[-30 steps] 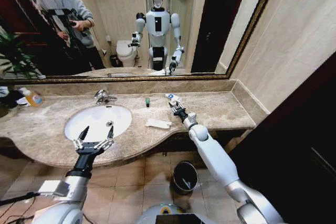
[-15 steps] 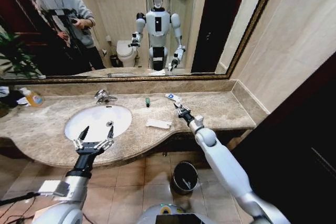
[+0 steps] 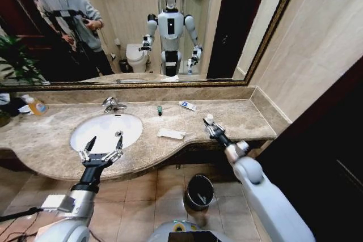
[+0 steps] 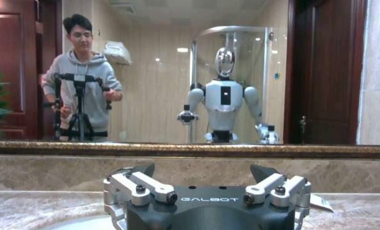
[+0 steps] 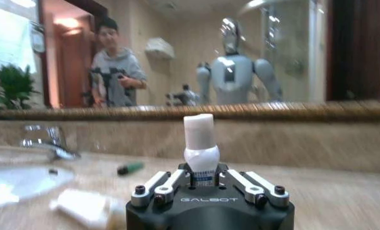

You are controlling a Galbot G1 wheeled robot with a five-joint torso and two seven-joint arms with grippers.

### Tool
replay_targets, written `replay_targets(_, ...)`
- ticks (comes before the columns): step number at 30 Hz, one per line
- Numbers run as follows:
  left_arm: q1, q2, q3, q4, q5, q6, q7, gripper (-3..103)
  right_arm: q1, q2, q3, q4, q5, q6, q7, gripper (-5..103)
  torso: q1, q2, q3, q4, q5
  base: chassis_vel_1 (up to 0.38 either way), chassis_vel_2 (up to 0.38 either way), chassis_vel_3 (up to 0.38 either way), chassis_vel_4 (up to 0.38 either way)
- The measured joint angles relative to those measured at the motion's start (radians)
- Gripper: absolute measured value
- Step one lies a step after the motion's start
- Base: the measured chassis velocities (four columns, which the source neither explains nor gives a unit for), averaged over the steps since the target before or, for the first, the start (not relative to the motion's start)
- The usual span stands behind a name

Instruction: Pick up the trash from the sink and place it in the trash bin.

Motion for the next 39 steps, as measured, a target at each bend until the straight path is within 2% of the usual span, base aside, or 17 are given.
replay_targets(2,0.000,0.000,0.000,0.000,0.000,0.000,0.000,100,-0.089,0.009,0.012,-0.026,-0.011,0.058,-0.004,18,0.000,0.000,0.000,0.0000,0.0000,0.000,0.000,0.000,0.000)
replay_targets(3,0.000,0.000,0.000,0.000,0.000,0.000,0.000,100,-0.089,0.009,0.012,-0.026,-0.011,0.058,-0.004,18,0.000,0.000,0.000,0.0000,0.0000,0.000,0.000,0.000,0.000)
replay_targets(7,0.000,0.000,0.000,0.000,0.000,0.000,0.000,100,-0.189,0.022,0.005,-0.108,-0.036,0.137,-0.002,18,0.000,0.000,0.000,0.0001,-0.0005,0.000,0.000,0.000,0.000)
replay_targets(9,0.000,0.000,0.000,0.000,0.000,0.000,0.000,100,-0.219,0.039,-0.035,-0.206,-0.118,0.207,-0.003,18,0.000,0.000,0.000,0.0000,-0.0001,0.000,0.000,0.000,0.000)
replay_targets(10,0.000,0.000,0.000,0.000,0.000,0.000,0.000,100,-0.219,0.039,-0.035,-0.206,-0.118,0.207,-0.003,18,0.000,0.000,0.000,0.0000,-0.0001,0.000,0.000,0.000,0.000)
replay_targets(13,0.000,0.000,0.000,0.000,0.000,0.000,0.000,100,-0.170,0.081,-0.085,-0.375,-0.221,0.245,-0.023,18,0.000,0.000,0.000,0.0001,0.0000,0.000,0.000,0.000,0.000)
replay_targets(14,0.000,0.000,0.000,0.000,0.000,0.000,0.000,100,-0.170,0.081,-0.085,-0.375,-0.221,0.245,-0.023,18,0.000,0.000,0.000,0.0001,0.0000,0.000,0.000,0.000,0.000)
replay_targets(16,0.000,0.000,0.000,0.000,0.000,0.000,0.000,100,-0.097,0.119,-0.126,-0.521,-0.299,0.254,-0.032,18,0.000,0.000,0.000,0.0003,-0.0003,0.000,0.000,0.000,0.000)
replay_targets(17,0.000,0.000,0.000,0.000,0.000,0.000,0.000,100,-0.097,0.119,-0.126,-0.521,-0.299,0.254,-0.032,18,0.000,0.000,0.000,0.0003,-0.0003,0.000,0.000,0.000,0.000)
replay_targets(19,0.000,0.000,0.000,0.000,0.000,0.000,0.000,100,-0.021,0.169,-0.179,-0.644,-0.358,0.221,-0.036,18,0.000,0.000,0.000,0.0003,-0.0004,0.000,0.000,0.000,0.000)
replay_targets(20,0.000,0.000,0.000,0.000,0.000,0.000,0.000,100,-0.021,0.169,-0.179,-0.644,-0.358,0.221,-0.036,18,0.000,0.000,0.000,0.0003,-0.0004,0.000,0.000,0.000,0.000)
replay_targets(24,0.000,0.000,0.000,0.000,0.000,0.000,0.000,100,0.068,0.245,-0.212,-0.780,-0.425,0.186,-0.026,18,0.000,0.000,0.000,0.0004,-0.0001,0.000,0.000,0.000,0.000)
replay_targets(32,0.000,0.000,0.000,0.000,0.000,0.000,0.000,100,0.150,0.287,-0.214,-0.936,-0.479,0.183,-0.029,18,0.000,0.000,0.000,0.0002,-0.0003,0.000,0.000,0.000,0.000)
replay_targets(39,0.000,0.000,0.000,0.000,0.000,0.000,0.000,100,0.176,0.282,-0.212,-0.947,-0.491,0.173,-0.036,18,0.000,0.000,0.000,0.0003,-0.0003,0.000,0.000,0.000,0.000)
